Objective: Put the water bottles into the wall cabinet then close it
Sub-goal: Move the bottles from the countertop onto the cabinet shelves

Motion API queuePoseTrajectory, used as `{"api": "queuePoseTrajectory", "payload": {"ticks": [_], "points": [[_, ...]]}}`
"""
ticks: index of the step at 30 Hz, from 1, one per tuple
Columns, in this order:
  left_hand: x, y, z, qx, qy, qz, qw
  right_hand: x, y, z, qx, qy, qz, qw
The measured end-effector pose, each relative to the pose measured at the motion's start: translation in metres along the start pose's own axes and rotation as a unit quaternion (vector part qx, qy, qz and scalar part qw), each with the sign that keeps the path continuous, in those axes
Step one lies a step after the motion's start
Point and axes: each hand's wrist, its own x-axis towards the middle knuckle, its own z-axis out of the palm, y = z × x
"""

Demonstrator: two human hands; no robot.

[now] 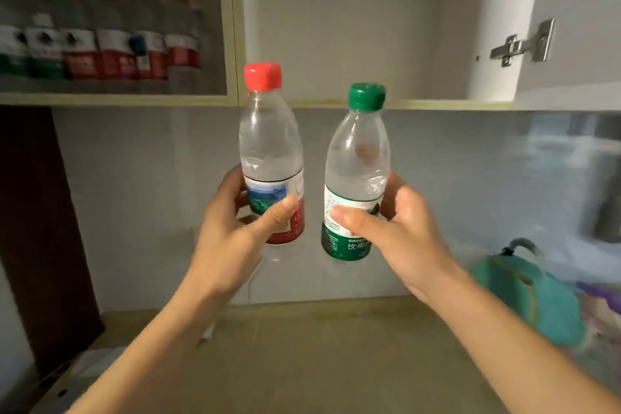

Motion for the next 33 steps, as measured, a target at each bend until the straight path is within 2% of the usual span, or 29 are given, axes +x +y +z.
{"api": "queuePoseTrajectory", "payload": {"ticks": [3, 10, 15, 18, 24, 33], "points": [[0.039, 0.042, 0.011, -0.004, 0.006, 0.051, 0.999, 0.031, -0.046, -0.017, -0.002, 0.009, -0.051, 0.999], [0.128, 0.094, 0.036, -0.002, 0.024, 0.087, 0.996, 0.121, -0.115, -0.04, -0.021, 0.087, -0.12, 0.989], [0.195, 0.087, 0.049, 0.075, 0.03, 0.055, 0.995, 0.19, -0.11, -0.058, -0.056, 0.133, -0.083, 0.986], [0.233, 0.073, 0.054, 0.085, 0.015, 0.029, 0.996, 0.222, -0.097, -0.069, -0.071, 0.141, -0.048, 0.986], [0.299, 0.046, 0.072, 0.092, -0.033, -0.066, 0.993, 0.273, -0.085, -0.079, -0.119, 0.097, 0.012, 0.988], [0.352, 0.007, 0.09, 0.15, -0.034, -0.105, 0.983, 0.321, -0.058, -0.071, -0.174, 0.074, 0.059, 0.98]]}}
